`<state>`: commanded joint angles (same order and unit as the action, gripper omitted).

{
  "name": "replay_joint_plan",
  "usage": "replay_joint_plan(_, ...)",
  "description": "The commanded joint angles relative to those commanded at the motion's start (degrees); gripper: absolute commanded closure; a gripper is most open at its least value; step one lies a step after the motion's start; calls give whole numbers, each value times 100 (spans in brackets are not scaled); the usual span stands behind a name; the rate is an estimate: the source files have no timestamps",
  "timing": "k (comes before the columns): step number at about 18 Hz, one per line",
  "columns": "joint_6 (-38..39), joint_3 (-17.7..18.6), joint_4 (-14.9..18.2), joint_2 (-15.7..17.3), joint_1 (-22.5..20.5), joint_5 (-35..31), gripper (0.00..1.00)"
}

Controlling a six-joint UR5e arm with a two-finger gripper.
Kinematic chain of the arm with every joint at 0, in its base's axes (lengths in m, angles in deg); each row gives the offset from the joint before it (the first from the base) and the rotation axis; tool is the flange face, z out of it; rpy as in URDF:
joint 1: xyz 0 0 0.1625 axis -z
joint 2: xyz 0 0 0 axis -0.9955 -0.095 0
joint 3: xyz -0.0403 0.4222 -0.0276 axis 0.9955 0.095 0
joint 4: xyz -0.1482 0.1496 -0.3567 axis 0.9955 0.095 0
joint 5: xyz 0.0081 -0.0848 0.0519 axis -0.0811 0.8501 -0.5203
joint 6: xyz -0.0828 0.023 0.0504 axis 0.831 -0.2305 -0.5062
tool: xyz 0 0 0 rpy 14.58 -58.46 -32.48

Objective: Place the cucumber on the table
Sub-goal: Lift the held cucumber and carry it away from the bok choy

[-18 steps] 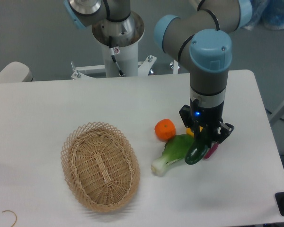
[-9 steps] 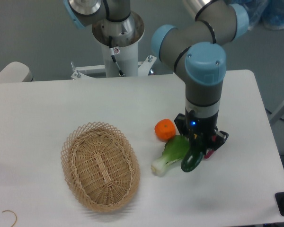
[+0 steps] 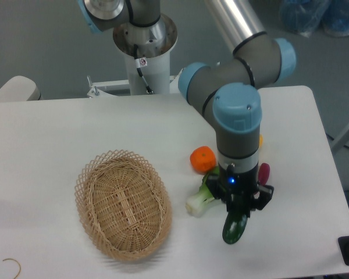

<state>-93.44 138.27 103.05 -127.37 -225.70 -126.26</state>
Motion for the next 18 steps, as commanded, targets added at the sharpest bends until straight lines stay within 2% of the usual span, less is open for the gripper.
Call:
replay_joint_plan(2, -44, 26, -343, -176, 0, 0, 67)
replay_joint_plan(3, -183, 35, -380, -247, 0, 0, 67)
replay_joint_plan(6, -1017, 53, -398, -440, 0, -44, 67)
replay_joint_plan(12, -2187, 70, -398, -677, -17, -281, 67)
replay_joint_plan(18, -2277, 140, -397, -862, 9, -404, 67)
